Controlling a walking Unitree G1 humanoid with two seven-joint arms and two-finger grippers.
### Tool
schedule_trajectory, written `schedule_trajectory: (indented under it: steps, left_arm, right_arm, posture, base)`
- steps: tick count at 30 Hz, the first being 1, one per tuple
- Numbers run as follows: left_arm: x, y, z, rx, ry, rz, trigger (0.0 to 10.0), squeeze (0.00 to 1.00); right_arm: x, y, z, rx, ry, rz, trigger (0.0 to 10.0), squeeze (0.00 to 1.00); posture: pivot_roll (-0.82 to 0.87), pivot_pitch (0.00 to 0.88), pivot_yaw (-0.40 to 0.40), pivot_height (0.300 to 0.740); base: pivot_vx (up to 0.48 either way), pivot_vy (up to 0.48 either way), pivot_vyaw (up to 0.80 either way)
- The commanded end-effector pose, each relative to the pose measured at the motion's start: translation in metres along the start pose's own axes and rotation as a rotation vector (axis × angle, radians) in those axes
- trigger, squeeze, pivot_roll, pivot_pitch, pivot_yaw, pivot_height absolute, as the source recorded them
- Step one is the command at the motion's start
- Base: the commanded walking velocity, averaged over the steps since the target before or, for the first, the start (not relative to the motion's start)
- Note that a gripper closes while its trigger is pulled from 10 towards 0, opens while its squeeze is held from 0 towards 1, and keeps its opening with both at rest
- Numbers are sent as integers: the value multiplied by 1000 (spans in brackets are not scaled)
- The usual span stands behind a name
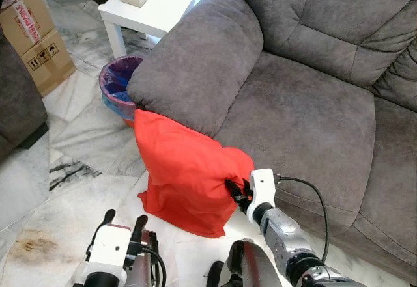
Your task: Move the pillow to the sofa from floor
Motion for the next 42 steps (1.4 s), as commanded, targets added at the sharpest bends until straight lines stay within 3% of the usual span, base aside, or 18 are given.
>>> schedule_trajectory:
  steps: [1,17,25,33,39,40,41,42]
  left_arm:
    - [-6,-7,4,-4,-14,-40,10000,0]
    - [6,-4,0,-46,15,-15,10000,0]
    - [23,-3,0,-59,28,11,10000,0]
    - [43,-3,-5,-93,48,35,10000,0]
    - [58,-5,-8,-127,47,39,10000,0]
    - [59,-5,-7,-131,42,38,10000,0]
    - [61,-5,-7,-133,39,38,10000,0]
    - [63,-6,-6,-136,27,37,10000,0]
  right_arm:
    - [-6,-17,3,25,-13,-50,0,0]
    - [-6,-16,8,116,-51,-43,0,0]
    - [-6,-8,17,120,-66,-26,0,0]
    - [-10,4,33,176,-89,67,0,0]
    - [-25,-14,50,168,-152,44,0,0]
    - [-28,-18,54,164,-169,41,4353,0]
    - [-30,-20,56,161,-179,39,4353,0]
    - [-35,-25,62,157,-204,34,10000,0]
  posture:
    - [349,378,-145,613]
    - [328,333,-150,613]
    - [309,267,-173,613]
    - [258,185,-170,613]
    - [198,143,-138,613]
    - [189,135,-133,613]
    - [179,130,-126,613]
    - [160,127,-116,613]
  base:
    - [0,0,0]
    - [0,0,0]
    - [0,0,0]
    - [0,0,0]
    - [0,0,0]
    - [0,0,0]
    - [0,0,0]
    - [0,0,0]
Point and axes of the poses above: a point about 5 cm out from each wrist's last joint towards the gripper, its own x axis pointing out of the wrist towards the gripper, its own y axis along the axis of the wrist's last joint, z = x × y, the point moved 4 cm from there along x, pointing out of the wrist towards the gripper, and after that the axes turned 10 degrees about -x, right-handed, at the moved point
